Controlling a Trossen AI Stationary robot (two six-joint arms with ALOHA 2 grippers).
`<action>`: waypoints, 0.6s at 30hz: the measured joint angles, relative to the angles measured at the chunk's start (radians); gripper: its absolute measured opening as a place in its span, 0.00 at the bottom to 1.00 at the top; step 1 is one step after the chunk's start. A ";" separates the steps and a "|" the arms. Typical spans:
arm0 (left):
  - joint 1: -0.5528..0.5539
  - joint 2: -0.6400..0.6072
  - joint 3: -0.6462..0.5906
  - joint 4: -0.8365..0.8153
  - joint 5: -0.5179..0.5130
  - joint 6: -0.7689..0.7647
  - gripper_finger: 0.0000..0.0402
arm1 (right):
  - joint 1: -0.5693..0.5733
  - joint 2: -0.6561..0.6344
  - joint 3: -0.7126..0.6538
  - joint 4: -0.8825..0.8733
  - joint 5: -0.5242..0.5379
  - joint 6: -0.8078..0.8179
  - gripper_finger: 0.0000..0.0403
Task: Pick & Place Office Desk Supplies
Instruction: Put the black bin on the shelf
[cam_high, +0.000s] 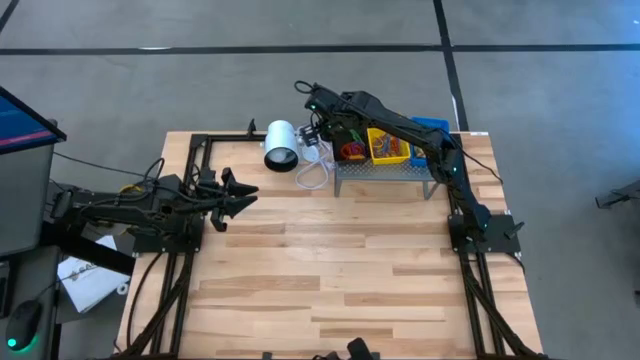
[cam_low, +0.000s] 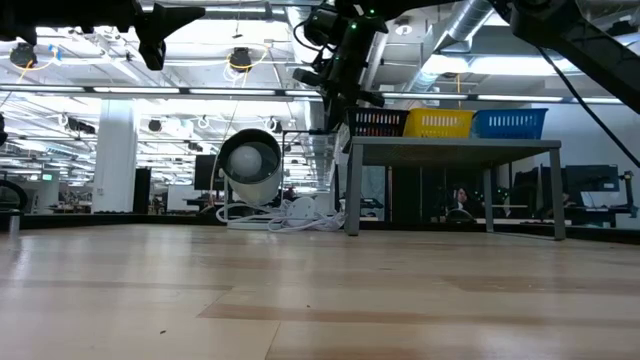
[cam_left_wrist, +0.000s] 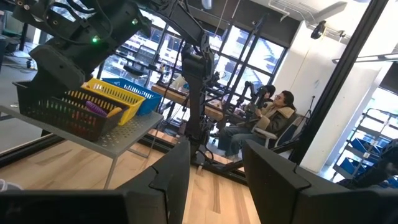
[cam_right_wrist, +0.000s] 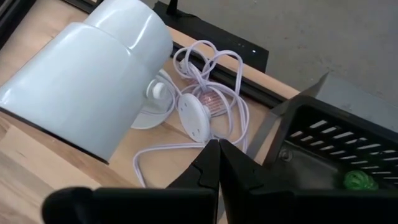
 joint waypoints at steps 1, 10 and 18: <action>0.000 0.000 0.000 0.000 0.000 0.000 0.35 | 0.000 0.000 0.000 0.000 0.000 0.000 0.00; 0.000 0.000 0.000 0.000 0.000 0.000 0.35 | -0.006 0.000 0.001 -0.035 0.003 0.008 0.00; 0.000 0.000 0.000 -0.001 0.000 0.000 0.35 | -0.002 0.000 0.001 -0.030 0.012 0.000 0.00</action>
